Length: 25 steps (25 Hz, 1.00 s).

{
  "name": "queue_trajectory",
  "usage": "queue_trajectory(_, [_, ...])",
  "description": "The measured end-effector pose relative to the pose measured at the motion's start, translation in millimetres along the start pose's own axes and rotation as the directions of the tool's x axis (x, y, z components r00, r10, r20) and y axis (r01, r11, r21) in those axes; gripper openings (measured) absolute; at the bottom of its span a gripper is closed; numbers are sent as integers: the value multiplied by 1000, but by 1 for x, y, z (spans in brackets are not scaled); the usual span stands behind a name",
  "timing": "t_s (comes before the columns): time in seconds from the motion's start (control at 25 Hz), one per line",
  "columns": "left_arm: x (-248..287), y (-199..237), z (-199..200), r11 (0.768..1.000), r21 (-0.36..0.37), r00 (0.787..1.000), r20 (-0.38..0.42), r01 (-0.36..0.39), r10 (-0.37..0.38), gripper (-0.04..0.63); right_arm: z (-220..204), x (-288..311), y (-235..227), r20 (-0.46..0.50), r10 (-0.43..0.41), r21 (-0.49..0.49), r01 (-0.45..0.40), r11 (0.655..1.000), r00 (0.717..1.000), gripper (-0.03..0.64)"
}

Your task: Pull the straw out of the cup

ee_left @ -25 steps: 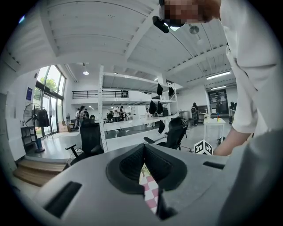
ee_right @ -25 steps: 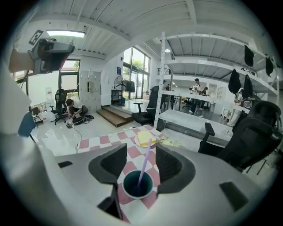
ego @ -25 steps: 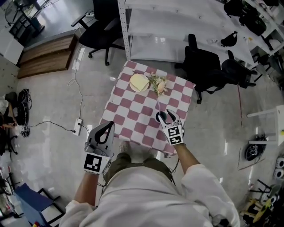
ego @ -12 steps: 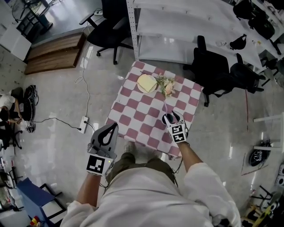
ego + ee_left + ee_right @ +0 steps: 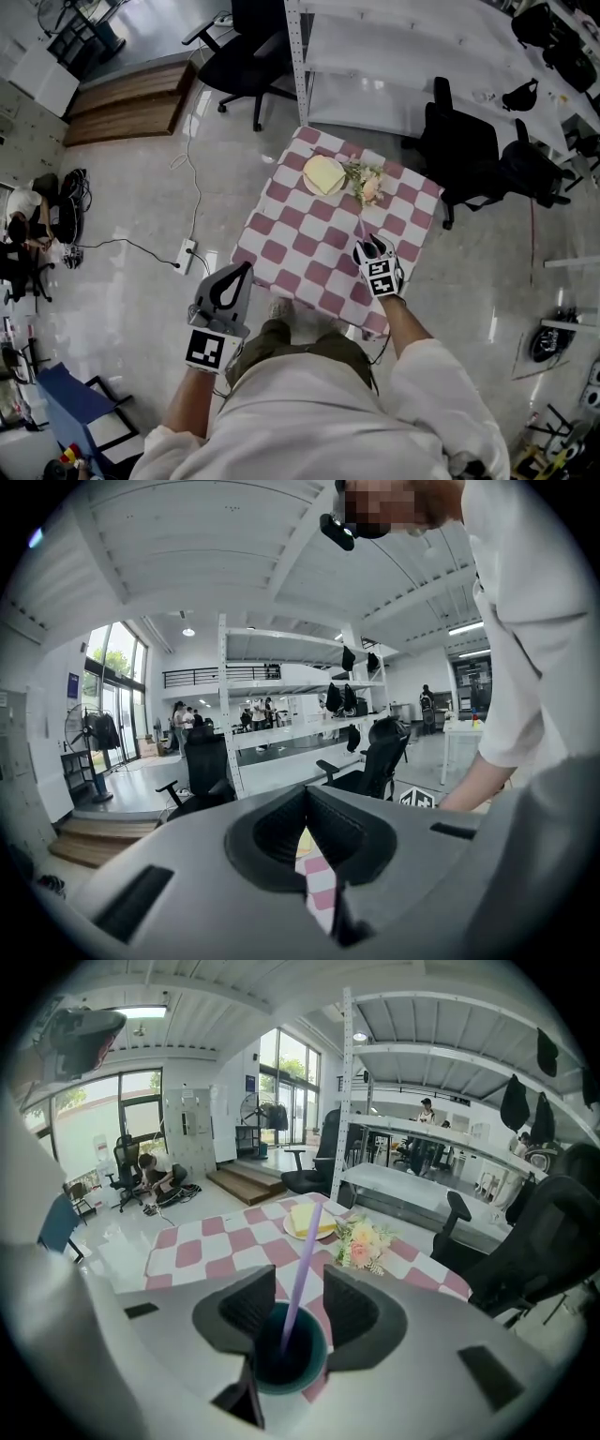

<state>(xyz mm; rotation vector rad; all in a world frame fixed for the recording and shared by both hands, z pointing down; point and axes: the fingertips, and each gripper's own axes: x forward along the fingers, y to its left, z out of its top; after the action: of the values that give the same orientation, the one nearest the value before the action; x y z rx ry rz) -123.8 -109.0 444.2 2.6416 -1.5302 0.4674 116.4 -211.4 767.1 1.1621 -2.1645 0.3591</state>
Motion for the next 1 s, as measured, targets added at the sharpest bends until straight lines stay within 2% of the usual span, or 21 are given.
queue_trajectory(0.64, [-12, 13, -13, 998, -10, 997, -42, -67, 67, 3, 1, 27, 0, -18, 3, -15, -3, 1000, 1000, 87])
queue_trajectory(0.84, [-9, 12, -13, 998, -12, 997, -40, -66, 66, 3, -2, 27, -1, -25, 0, -16, 0, 1000, 1000, 41])
queue_trajectory(1.0, [-7, 11, -12, 998, -19, 997, -40, -63, 62, 3, -3, 26, -3, -20, 1, -10, -1, 1000, 1000, 35])
